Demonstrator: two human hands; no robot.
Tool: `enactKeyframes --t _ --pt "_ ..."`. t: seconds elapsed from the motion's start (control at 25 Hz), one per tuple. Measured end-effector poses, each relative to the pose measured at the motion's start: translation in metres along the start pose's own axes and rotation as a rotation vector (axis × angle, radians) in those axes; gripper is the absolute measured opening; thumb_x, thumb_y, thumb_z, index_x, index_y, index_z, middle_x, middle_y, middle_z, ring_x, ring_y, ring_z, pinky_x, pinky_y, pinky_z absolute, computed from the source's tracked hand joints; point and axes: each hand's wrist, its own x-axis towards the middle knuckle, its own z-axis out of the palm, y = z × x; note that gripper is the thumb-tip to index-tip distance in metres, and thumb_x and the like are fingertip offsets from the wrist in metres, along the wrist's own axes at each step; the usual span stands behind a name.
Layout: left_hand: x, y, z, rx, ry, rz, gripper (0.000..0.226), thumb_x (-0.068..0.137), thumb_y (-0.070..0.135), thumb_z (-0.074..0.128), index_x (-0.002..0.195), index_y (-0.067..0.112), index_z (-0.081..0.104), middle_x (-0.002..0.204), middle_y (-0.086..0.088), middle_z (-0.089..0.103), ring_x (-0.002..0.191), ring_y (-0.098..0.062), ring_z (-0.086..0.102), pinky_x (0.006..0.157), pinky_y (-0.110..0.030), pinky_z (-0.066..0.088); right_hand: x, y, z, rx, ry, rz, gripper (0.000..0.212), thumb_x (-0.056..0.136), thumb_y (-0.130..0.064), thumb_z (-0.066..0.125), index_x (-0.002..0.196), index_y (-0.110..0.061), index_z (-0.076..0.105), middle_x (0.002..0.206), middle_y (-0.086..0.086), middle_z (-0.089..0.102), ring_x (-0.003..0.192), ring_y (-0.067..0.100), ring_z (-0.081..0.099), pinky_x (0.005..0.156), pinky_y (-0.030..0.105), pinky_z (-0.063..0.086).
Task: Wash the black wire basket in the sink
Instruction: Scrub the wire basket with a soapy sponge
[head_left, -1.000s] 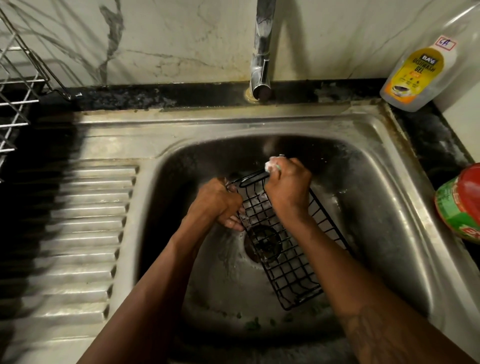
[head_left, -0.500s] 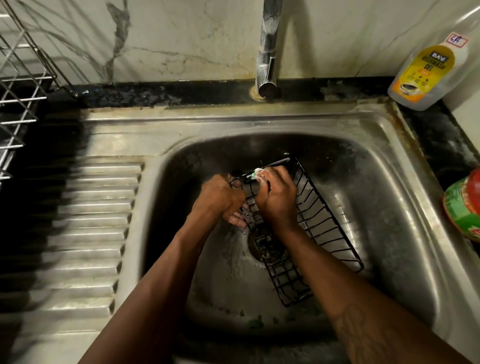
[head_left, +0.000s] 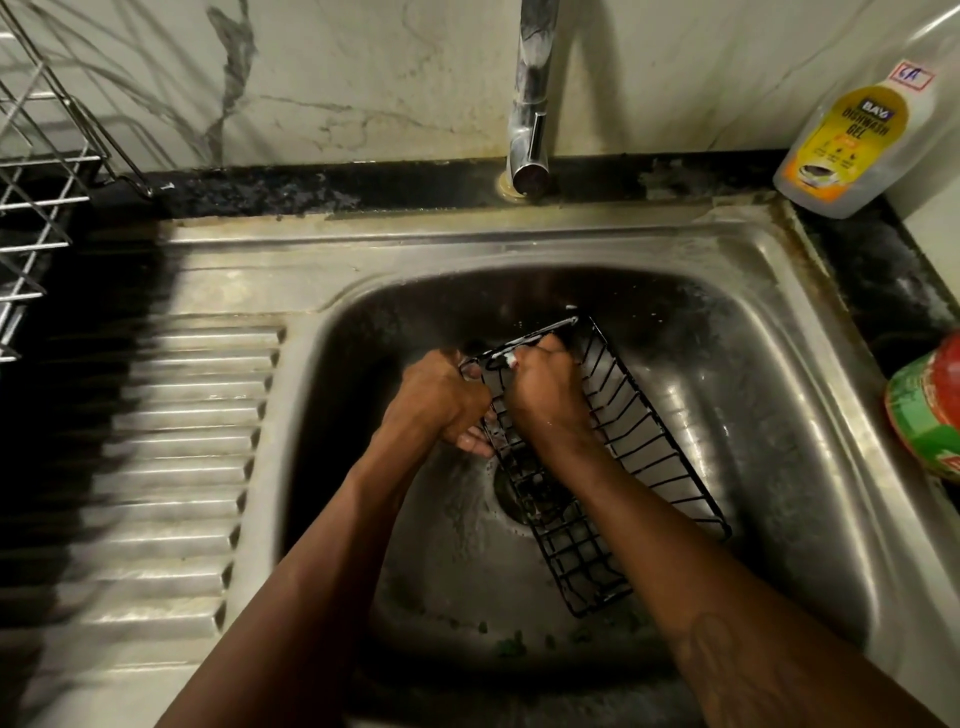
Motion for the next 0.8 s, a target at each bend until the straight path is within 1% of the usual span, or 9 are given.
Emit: enactKeyframes --t 0.08,0.2,0.28,0.36,0.44,0.52,0.68,0.76,0.8 --pt "-0.001 -0.005 0.001 0.049 0.064 0.101 0.022 0.086 0.008 0.067 0.106 0.009 0.058 0.091 -0.02 0.075 0.073 -0.034 0.077 0.065 -0.047 0.065 0.001 -0.016 0.003 0.227 -0.126 0.149 0.011 0.089 -0.007 0.063 0.079 -0.01 0.066 0.083 0.003 0.059 0.071 0.012 0.051 0.059 0.023 0.041" --pt "0.002 -0.001 -0.001 -0.039 0.03 0.013 0.026 0.079 0.008 0.074 0.1 0.012 0.061 0.084 -0.018 0.077 0.072 -0.039 0.077 0.073 -0.056 0.063 0.006 -0.021 -0.005 1.357 -0.226 0.737 0.021 0.093 0.007 0.051 0.079 -0.001 0.063 0.075 0.01 0.06 0.065 0.014 0.054 0.051 0.023 0.051" --pt "0.0 0.003 0.0 -0.078 0.011 -0.04 0.02 0.089 -0.001 0.069 0.096 0.016 0.059 0.075 -0.016 0.077 0.07 -0.043 0.075 0.074 -0.058 0.062 0.011 -0.009 -0.016 2.041 -0.137 1.009 0.02 0.097 0.013 0.04 0.088 0.007 0.058 0.082 0.014 0.055 0.068 0.015 0.052 0.05 0.019 0.053" --pt "0.002 0.005 -0.001 -0.054 -0.001 -0.057 0.021 0.093 -0.004 0.063 0.097 0.017 0.058 0.065 -0.01 0.076 0.071 -0.043 0.076 0.076 -0.058 0.062 0.02 0.005 -0.025 2.349 0.038 1.082 0.016 0.097 0.013 0.042 0.094 0.009 0.057 0.082 0.017 0.055 0.07 0.017 0.053 0.055 0.021 0.054" --pt "0.002 0.004 0.0 -0.014 0.002 -0.052 0.025 0.093 -0.007 0.062 0.095 0.018 0.057 0.058 -0.007 0.073 0.071 -0.044 0.076 0.077 -0.058 0.062 0.024 0.009 -0.029 2.329 0.09 1.044 0.014 0.096 0.012 0.046 0.091 0.008 0.058 0.078 0.016 0.057 0.069 0.016 0.054 0.056 0.02 0.055" --pt "0.005 0.002 -0.001 -0.009 0.002 -0.041 0.028 0.091 -0.009 0.064 0.094 0.017 0.056 0.06 -0.011 0.073 0.068 -0.045 0.075 0.075 -0.058 0.062 0.019 0.004 -0.026 2.126 0.011 0.981 0.013 0.095 0.01 0.052 0.088 0.006 0.061 0.082 0.015 0.059 0.068 0.013 0.055 0.054 0.017 0.054" --pt "0.008 0.001 0.0 -0.036 0.005 -0.022 0.019 0.087 0.006 0.076 0.091 0.016 0.06 0.081 -0.02 0.076 0.068 -0.044 0.075 0.074 -0.058 0.062 0.005 -0.005 0.0 1.206 -0.264 0.599 0.009 0.092 -0.003 0.067 0.095 -0.009 0.073 0.089 0.009 0.074 0.074 0.015 0.069 0.068 0.026 0.059" --pt "0.01 0.0 0.0 -0.041 -0.001 -0.026 0.016 0.089 0.008 0.074 0.088 0.016 0.06 0.073 -0.018 0.077 0.07 -0.044 0.076 0.078 -0.058 0.062 0.004 -0.003 0.009 0.868 -0.184 0.496 0.009 0.088 -0.013 0.076 0.097 -0.013 0.077 0.092 0.002 0.077 0.078 0.01 0.071 0.074 0.025 0.061" --pt "0.011 0.0 0.0 -0.027 0.002 -0.015 0.016 0.089 0.005 0.071 0.088 0.016 0.06 0.07 -0.016 0.076 0.071 -0.043 0.076 0.079 -0.057 0.062 0.005 -0.001 0.009 0.746 -0.116 0.415 0.01 0.086 -0.013 0.078 0.096 -0.014 0.078 0.091 -0.001 0.077 0.075 0.004 0.069 0.073 0.017 0.058"
